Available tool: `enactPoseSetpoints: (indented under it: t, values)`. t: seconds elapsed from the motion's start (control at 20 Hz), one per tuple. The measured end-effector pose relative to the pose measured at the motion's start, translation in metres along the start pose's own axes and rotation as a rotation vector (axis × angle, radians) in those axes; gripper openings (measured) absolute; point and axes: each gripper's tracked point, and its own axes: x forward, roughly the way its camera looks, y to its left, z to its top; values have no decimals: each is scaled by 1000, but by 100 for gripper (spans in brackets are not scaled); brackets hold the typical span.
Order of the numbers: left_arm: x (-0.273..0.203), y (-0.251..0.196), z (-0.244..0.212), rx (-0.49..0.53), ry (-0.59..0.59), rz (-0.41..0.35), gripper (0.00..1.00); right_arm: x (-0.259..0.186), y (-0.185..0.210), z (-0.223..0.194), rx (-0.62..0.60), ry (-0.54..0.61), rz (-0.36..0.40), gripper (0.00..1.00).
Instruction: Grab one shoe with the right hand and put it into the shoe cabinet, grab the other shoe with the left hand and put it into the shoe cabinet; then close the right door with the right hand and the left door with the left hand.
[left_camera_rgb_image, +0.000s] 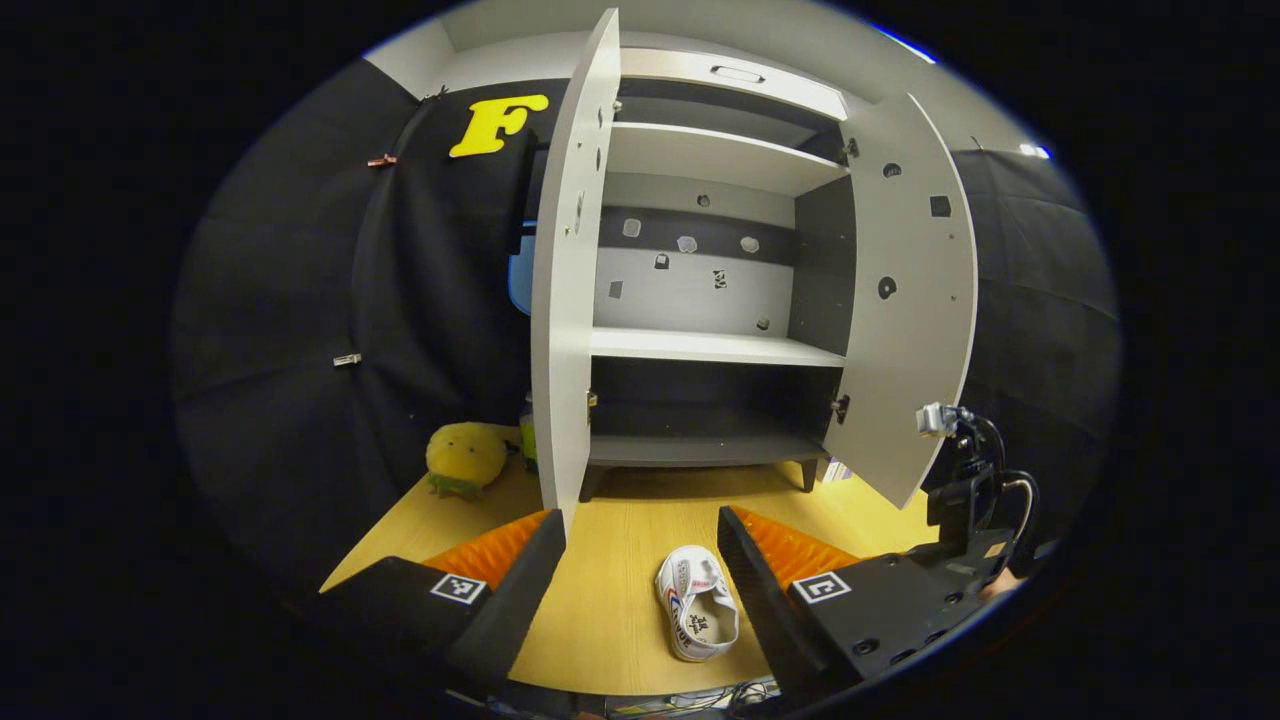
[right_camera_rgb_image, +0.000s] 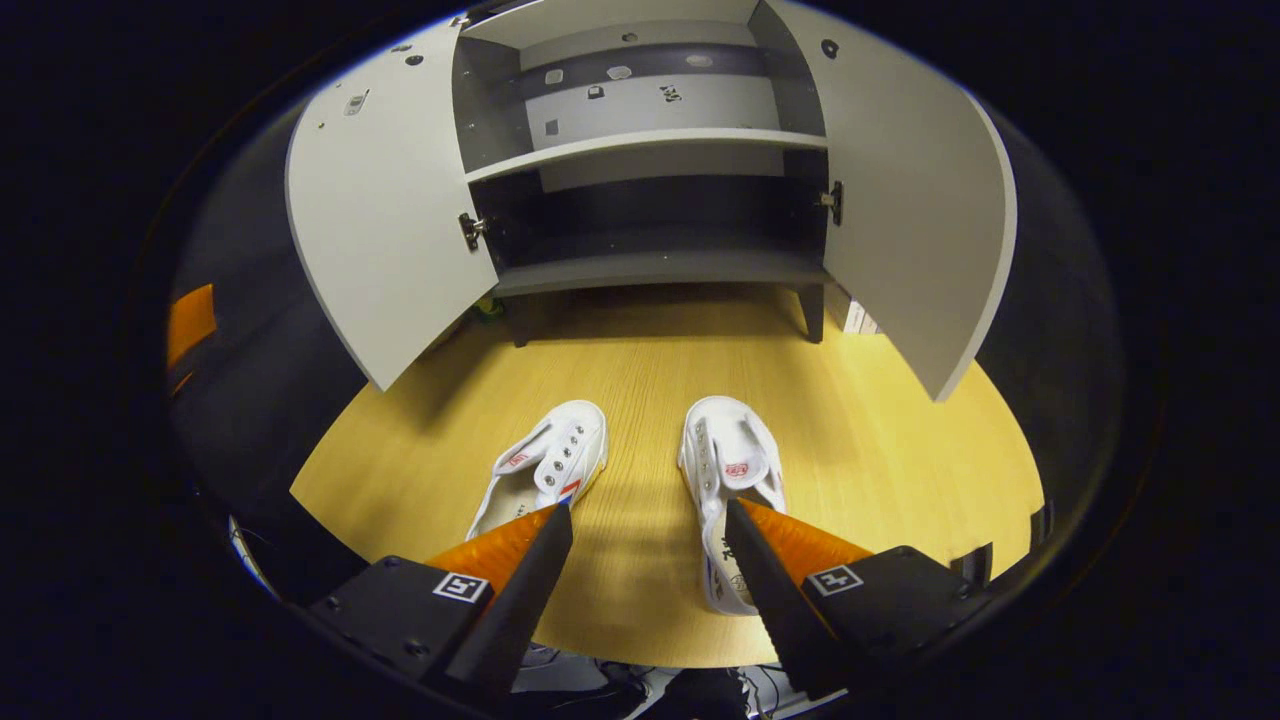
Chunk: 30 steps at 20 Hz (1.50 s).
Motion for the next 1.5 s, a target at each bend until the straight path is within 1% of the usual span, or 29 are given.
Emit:
enactPoseSetpoints:
  t: [0.15,0.3,0.5,0.6,0.65,0.7,0.8,0.85,0.9,0.95,1.0,1.05,1.1,1.15,1.2,1.25,1.35,1.5]
  values:
    - [2,1,-10,-31,22,9,95,24,-10,-14,4,38,-28,99]
    - [5,2,-21,-17,35,5,95,44,-20,-20,5,74,-50,99]
    - [9,3,-44,-12,86,0,96,71,-28,-24,18,88,-78,99]
    - [12,3,-51,-8,107,5,96,84,-30,-26,20,95,-88,88]
    - [13,4,-52,-2,111,7,96,90,-33,-27,16,102,-102,77]
    - [15,3,-52,3,111,7,95,96,-34,-28,18,108,-113,63]
    - [19,2,-51,3,109,5,96,103,-45,-23,17,104,-163,57]
    - [20,1,-49,-3,106,2,96,104,-47,-22,21,101,-169,36]
    - [21,0,-47,-10,101,-3,95,109,-46,-23,26,108,-168,24]
    - [22,-3,-44,-13,96,-6,96,106,-45,-24,28,117,-170,24]
    - [22,-4,-43,-12,91,-8,96,108,-42,-23,38,122,-156,19]
    - [22,-5,-41,-8,87,-11,95,109,-40,-25,37,127,-157,12]
    - [22,-6,-41,-2,86,-14,95,109,-41,-22,20,126,-153,12]
    - [21,-7,-41,5,87,-16,96,109,-38,-24,12,122,-149,17]
    - [19,-8,-44,9,91,-19,96,111,-39,-26,7,121,-146,7]
    - [18,-8,-46,10,98,-25,95,109,-38,-24,11,120,-142,5]
    - [15,-10,-52,7,113,-35,95,108,-40,-22,30,123,-134,5]
    - [12,-9,-55,15,118,-42,96,103,-41,-14,25,97,-125,5]
